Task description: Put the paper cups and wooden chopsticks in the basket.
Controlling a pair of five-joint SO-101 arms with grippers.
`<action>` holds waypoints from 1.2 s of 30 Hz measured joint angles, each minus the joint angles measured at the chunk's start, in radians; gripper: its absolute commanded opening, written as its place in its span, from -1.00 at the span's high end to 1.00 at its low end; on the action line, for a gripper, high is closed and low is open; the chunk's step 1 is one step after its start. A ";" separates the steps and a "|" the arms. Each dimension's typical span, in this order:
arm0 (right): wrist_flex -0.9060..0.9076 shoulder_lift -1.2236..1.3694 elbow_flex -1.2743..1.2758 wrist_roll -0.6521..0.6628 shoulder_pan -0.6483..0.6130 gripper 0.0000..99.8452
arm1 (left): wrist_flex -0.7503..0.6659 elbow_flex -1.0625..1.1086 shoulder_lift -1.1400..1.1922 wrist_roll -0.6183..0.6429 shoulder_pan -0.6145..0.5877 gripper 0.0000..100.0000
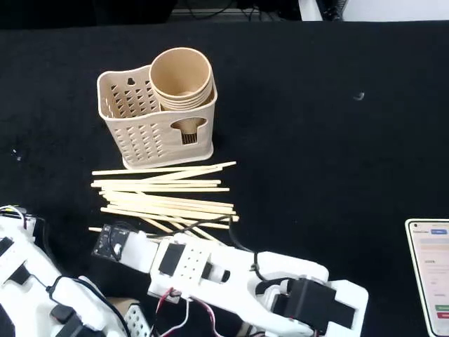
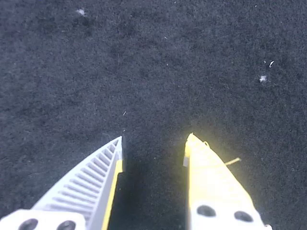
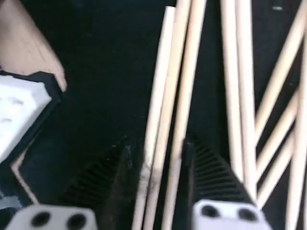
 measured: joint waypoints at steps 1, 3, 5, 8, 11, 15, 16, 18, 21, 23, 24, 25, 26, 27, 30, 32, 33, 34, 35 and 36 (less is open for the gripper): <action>0.000 0.000 -0.002 0.000 0.003 0.98 | 0.000 0.000 0.000 0.000 0.000 0.57; 0.000 0.005 -0.006 0.000 0.015 0.95 | 0.000 0.000 0.000 0.000 0.000 0.57; 0.000 0.008 -0.008 0.000 0.021 0.92 | 0.000 0.000 0.000 0.000 0.000 0.57; 0.008 0.012 -0.011 0.002 0.023 0.87 | 0.000 0.000 0.000 0.000 0.000 0.57; 0.008 0.012 -0.011 0.002 0.023 0.84 | 0.000 0.000 0.000 0.000 0.000 0.57; 0.009 0.012 -0.012 0.002 0.021 0.88 | 0.000 0.000 0.000 0.000 0.000 0.57; 0.012 0.012 -0.012 0.002 0.021 0.94 | 0.000 0.000 0.000 0.000 0.000 0.57; 0.012 0.012 -0.014 0.002 0.021 0.97 | 0.000 0.000 0.000 0.000 0.000 0.57; 0.026 0.023 -0.025 0.002 0.044 0.98 | 0.000 0.000 0.000 0.000 0.000 0.57; 0.074 0.026 -0.058 0.003 0.077 0.98 | 0.000 0.000 0.000 0.000 0.000 0.57; 0.106 0.028 -0.071 0.008 0.100 0.98 | 0.000 0.000 0.000 0.000 0.000 0.57; 0.133 0.028 -0.081 0.025 0.126 0.98 | 0.000 0.000 0.000 0.000 0.000 0.57; 0.150 0.021 -0.086 0.040 0.149 0.98 | 0.000 0.000 0.000 0.000 0.000 0.57; 0.172 0.005 -0.089 0.052 0.167 0.98 | 0.000 0.000 0.000 0.000 0.000 0.57; 0.218 -0.057 -0.089 0.092 0.222 0.98 | 0.000 0.000 0.000 0.000 0.000 0.57; 0.245 -0.100 -0.089 0.124 0.258 0.97 | 0.000 0.000 0.000 0.000 0.000 0.57; 0.255 -0.117 -0.089 0.138 0.272 0.97 | 0.000 0.000 0.000 0.000 0.000 0.57; 0.259 -0.127 -0.089 0.149 0.282 0.96 | 0.000 0.000 0.000 0.000 0.000 0.57; 0.261 -0.135 -0.089 0.155 0.288 0.92 | 0.000 0.000 0.000 0.000 0.000 0.57; 0.261 -0.135 -0.087 0.158 0.290 0.86 | 0.000 0.000 0.000 0.000 0.000 0.57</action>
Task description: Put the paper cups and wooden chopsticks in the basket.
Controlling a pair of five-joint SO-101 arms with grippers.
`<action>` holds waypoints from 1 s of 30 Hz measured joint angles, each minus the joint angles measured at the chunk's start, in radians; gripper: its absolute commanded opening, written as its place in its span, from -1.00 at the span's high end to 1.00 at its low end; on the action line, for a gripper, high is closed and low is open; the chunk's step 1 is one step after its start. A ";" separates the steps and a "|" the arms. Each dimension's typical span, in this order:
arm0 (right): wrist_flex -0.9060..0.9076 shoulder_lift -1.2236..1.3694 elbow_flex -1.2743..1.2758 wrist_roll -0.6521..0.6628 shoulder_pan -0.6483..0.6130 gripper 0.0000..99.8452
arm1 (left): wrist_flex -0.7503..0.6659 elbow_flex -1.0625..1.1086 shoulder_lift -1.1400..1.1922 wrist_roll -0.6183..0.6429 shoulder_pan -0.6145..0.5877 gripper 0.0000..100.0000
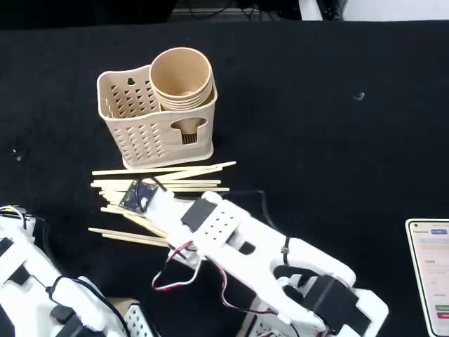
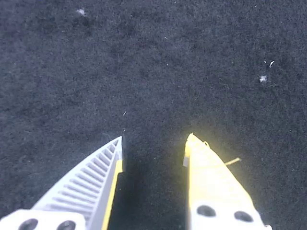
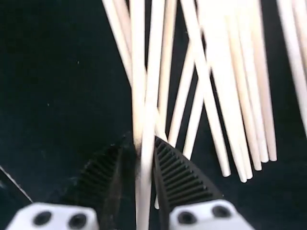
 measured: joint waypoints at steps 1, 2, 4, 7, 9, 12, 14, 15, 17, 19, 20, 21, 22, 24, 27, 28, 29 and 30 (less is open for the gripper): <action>-0.003 0.000 0.009 0.000 0.002 0.80 | 0.000 0.000 0.000 0.000 0.000 0.57; -0.012 0.000 0.018 0.000 0.003 0.75 | 0.000 0.000 0.000 0.000 0.000 0.57; -0.038 0.000 0.041 -0.002 0.003 0.69 | 0.000 0.000 0.000 0.000 0.000 0.57; -0.078 0.031 0.046 0.002 0.003 0.69 | 0.000 0.000 0.000 0.000 0.000 0.57; -0.089 0.040 0.046 0.003 0.003 0.68 | 0.000 0.000 0.000 0.000 0.000 0.57; -0.081 0.041 0.032 0.003 0.003 0.68 | 0.000 0.000 0.000 0.000 0.000 0.57; -0.055 0.041 -0.002 0.003 0.003 0.68 | 0.000 0.000 0.000 0.000 0.000 0.57; -0.041 0.041 -0.021 0.003 0.003 0.68 | 0.000 0.000 0.000 0.000 0.000 0.57; -0.031 0.043 -0.044 0.003 -0.005 0.68 | 0.000 0.000 0.000 0.000 0.000 0.57; -0.043 0.063 -0.048 0.003 -0.041 0.68 | 0.000 0.000 0.000 0.000 0.000 0.57; -0.063 0.074 -0.048 0.002 -0.060 0.68 | 0.000 0.000 0.000 0.000 0.000 0.57; -0.086 0.086 -0.048 -0.008 -0.075 0.68 | 0.000 0.000 0.000 0.000 0.000 0.57; -0.114 0.103 -0.048 -0.011 -0.083 0.68 | 0.000 0.000 0.000 0.000 0.000 0.57; -0.164 0.141 -0.048 -0.017 -0.087 0.68 | 0.000 0.000 0.000 0.000 0.000 0.57; -0.212 0.213 -0.052 -0.018 -0.084 0.68 | 0.000 0.000 0.000 0.000 0.000 0.57; -0.216 0.235 -0.063 -0.018 -0.084 0.68 | 0.000 0.000 0.000 0.000 0.000 0.57; -0.218 0.250 -0.072 -0.018 -0.084 0.69 | 0.000 0.000 0.000 0.000 0.000 0.57; -0.218 0.264 -0.081 -0.018 -0.084 0.69 | 0.000 0.000 0.000 0.000 0.000 0.57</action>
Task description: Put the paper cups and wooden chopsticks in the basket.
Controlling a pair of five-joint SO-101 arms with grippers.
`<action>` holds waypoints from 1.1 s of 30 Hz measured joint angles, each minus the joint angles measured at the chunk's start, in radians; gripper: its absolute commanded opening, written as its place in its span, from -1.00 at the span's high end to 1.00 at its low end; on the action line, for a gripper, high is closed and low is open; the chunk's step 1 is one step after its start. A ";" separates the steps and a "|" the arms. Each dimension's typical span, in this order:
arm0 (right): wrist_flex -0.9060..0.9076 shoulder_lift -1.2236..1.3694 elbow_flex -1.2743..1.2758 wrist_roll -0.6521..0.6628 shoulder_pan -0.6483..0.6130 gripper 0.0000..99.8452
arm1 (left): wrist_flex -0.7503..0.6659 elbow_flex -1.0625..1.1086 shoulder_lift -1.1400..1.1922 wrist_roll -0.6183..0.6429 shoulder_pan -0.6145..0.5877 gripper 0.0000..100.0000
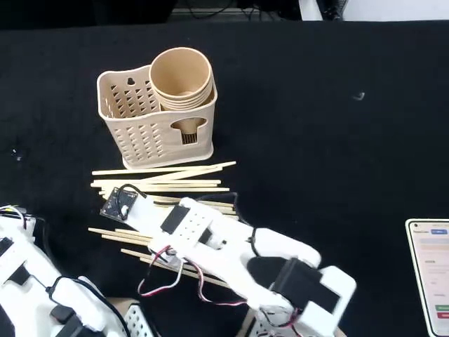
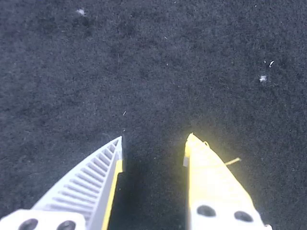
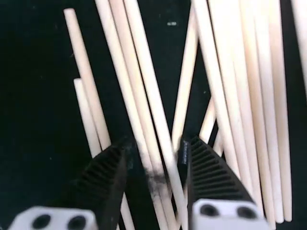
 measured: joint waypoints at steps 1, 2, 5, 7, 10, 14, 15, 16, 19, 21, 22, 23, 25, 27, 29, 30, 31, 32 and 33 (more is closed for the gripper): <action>0.000 0.011 -0.006 0.000 0.002 0.71 | 0.000 0.000 0.000 0.000 0.000 0.57; 0.000 0.018 -0.011 0.000 0.002 0.77 | 0.000 0.000 0.000 0.000 0.000 0.57; 0.000 0.023 -0.017 0.000 0.005 0.99 | 0.000 0.000 0.000 0.000 0.000 0.57; -0.002 0.021 -0.017 0.000 0.008 0.96 | 0.000 0.000 0.000 0.000 0.000 0.57; 0.002 -0.005 -0.015 0.002 -0.003 0.98 | 0.000 0.000 0.000 0.000 0.000 0.57; 0.043 -0.080 -0.015 0.000 0.000 0.98 | 0.000 0.000 0.000 0.000 0.000 0.57; 0.058 -0.098 -0.015 0.002 -0.002 0.98 | 0.000 0.000 0.000 0.000 0.000 0.57; 0.074 -0.115 -0.015 0.002 -0.002 0.98 | 0.000 0.000 0.000 0.000 0.000 0.57; 0.100 -0.146 -0.014 0.000 0.002 0.97 | 0.000 0.000 0.000 0.000 0.000 0.57; 0.101 -0.147 0.003 0.000 -0.002 0.97 | 0.000 0.000 0.000 0.000 0.000 0.57; 0.097 -0.147 0.021 0.002 -0.002 0.95 | 0.000 0.000 0.000 0.000 0.000 0.57; 0.089 -0.147 0.041 0.002 -0.002 0.91 | 0.000 0.000 0.000 0.000 0.000 0.57; 0.075 -0.147 0.071 0.002 0.011 0.76 | 0.000 0.000 0.000 0.000 0.000 0.57; 0.072 -0.147 0.075 0.000 0.038 0.65 | 0.000 0.000 0.000 0.000 0.000 0.57; 0.072 -0.147 0.075 0.000 0.064 0.65 | 0.000 0.000 0.000 0.000 0.000 0.57; 0.072 -0.147 0.075 0.000 0.074 0.67 | 0.000 0.000 0.000 0.000 0.000 0.57; 0.075 -0.147 0.075 0.000 0.080 0.67 | 0.000 0.000 0.000 0.000 0.000 0.57; 0.084 -0.147 0.075 0.002 0.087 0.67 | 0.000 0.000 0.000 0.000 0.000 0.57; 0.097 -0.150 0.075 0.000 0.092 0.67 | 0.000 0.000 0.000 0.000 0.000 0.57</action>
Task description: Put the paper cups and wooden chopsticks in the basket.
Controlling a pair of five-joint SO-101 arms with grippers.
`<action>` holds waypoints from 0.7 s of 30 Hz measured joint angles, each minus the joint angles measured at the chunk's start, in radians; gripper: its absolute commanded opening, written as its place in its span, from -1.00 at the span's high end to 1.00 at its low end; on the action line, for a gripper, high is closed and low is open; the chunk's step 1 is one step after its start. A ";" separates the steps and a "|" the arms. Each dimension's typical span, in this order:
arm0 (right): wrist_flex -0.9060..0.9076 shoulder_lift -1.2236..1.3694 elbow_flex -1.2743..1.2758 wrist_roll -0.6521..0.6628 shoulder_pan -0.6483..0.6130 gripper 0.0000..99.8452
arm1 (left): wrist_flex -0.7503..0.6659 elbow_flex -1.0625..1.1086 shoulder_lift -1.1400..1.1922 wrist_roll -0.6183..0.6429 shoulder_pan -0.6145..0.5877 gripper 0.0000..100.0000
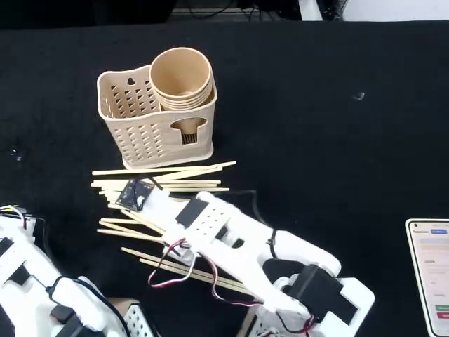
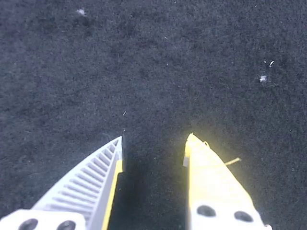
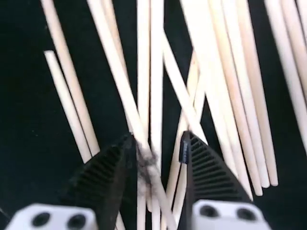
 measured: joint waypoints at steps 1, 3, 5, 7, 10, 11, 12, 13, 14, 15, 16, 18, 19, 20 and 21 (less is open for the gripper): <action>0.018 -0.009 0.000 0.000 0.002 0.67 | 0.000 0.000 0.000 0.000 0.000 0.57; 0.055 -0.046 0.000 -0.003 0.000 0.67 | 0.000 0.000 0.000 0.000 0.000 0.57; 0.081 -0.087 0.000 -0.006 -0.041 0.67 | 0.000 0.000 0.000 0.000 0.000 0.57; 0.089 -0.130 -0.002 -0.005 -0.117 0.67 | 0.000 0.000 0.000 0.000 0.000 0.57; 0.055 -0.161 0.025 -0.012 -0.192 0.67 | 0.000 0.000 0.000 0.000 0.000 0.57; 0.035 -0.163 0.040 -0.020 -0.201 0.67 | 0.000 0.000 0.000 0.000 0.000 0.57; 0.014 -0.164 0.054 -0.026 -0.204 0.67 | 0.000 0.000 0.000 0.000 0.000 0.57; -0.003 -0.164 0.061 -0.031 -0.204 0.67 | 0.000 0.000 0.000 0.000 0.000 0.57; -0.020 -0.163 0.064 -0.034 -0.206 0.67 | 0.000 0.000 0.000 0.000 0.000 0.57; -0.035 -0.157 0.064 -0.035 -0.207 0.67 | 0.000 0.000 0.000 0.000 0.000 0.57; -0.049 -0.147 0.064 -0.035 -0.210 0.67 | 0.000 0.000 0.000 0.000 0.000 0.57; -0.078 -0.110 0.064 -0.035 -0.210 0.67 | 0.000 0.000 0.000 0.000 0.000 0.57; -0.094 -0.089 0.064 -0.035 -0.210 0.67 | 0.000 0.000 0.000 0.000 0.000 0.57; -0.107 -0.072 0.064 -0.035 -0.216 0.67 | 0.000 0.000 0.000 0.000 0.000 0.57; -0.120 -0.055 0.064 -0.035 -0.226 0.67 | 0.000 0.000 0.000 0.000 0.000 0.57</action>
